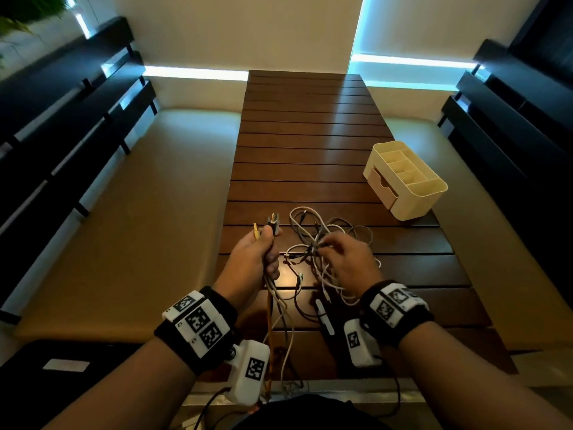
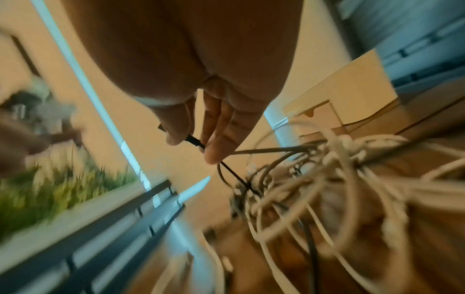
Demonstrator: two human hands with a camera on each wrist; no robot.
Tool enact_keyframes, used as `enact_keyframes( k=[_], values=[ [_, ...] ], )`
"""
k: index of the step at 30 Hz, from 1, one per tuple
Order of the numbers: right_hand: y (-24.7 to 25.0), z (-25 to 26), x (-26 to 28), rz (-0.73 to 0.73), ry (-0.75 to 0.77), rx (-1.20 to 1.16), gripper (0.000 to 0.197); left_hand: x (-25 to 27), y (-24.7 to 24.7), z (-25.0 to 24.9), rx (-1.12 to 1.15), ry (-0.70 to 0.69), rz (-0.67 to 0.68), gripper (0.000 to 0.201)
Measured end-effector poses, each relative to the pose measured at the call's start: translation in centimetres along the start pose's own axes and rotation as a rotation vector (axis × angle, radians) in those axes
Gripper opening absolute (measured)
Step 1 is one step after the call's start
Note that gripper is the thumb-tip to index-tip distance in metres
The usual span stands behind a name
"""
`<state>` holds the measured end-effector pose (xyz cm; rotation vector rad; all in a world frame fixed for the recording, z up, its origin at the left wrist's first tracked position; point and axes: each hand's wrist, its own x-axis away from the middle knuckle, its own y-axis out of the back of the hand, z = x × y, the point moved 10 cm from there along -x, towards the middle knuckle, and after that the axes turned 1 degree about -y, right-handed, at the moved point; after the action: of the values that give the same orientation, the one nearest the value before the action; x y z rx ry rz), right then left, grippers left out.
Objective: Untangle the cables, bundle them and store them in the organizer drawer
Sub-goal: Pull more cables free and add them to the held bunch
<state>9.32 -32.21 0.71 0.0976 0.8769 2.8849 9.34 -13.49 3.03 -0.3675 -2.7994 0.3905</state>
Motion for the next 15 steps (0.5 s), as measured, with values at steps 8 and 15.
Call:
enact_keyframes(
  k=[8, 15],
  values=[
    [7.9, 6.7, -0.1, -0.218, 0.126, -0.332, 0.009, -1.1, -2.8, -2.6, -0.103, -0.114, 0.048, 0.023],
    [4.5, 2.3, 0.9, -0.07, -0.128, -0.276, 0.008, -0.7, -4.4, -3.0, -0.2, -0.169, 0.068, 0.012]
  ],
)
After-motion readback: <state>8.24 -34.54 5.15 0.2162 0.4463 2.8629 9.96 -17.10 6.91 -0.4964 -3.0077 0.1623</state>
